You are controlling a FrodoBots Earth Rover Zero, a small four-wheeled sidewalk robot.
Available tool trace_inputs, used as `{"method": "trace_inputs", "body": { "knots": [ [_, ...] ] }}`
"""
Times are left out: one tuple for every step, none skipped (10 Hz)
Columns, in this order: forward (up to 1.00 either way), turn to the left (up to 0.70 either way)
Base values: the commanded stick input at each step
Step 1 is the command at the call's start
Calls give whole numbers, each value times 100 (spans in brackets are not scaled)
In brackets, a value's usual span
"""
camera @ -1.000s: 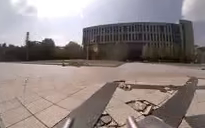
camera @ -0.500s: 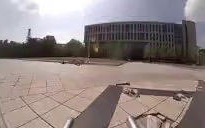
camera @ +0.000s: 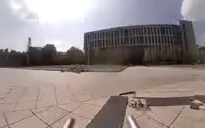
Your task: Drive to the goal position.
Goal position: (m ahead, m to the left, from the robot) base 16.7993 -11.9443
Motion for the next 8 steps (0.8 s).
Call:
{"method": "trace_inputs", "body": {
  "knots": [
    [70, 5],
    [70, 5],
    [70, 5],
    [70, 5],
    [70, 5],
    [70, 5],
    [70, 5],
    [70, 5]
  ]
}}
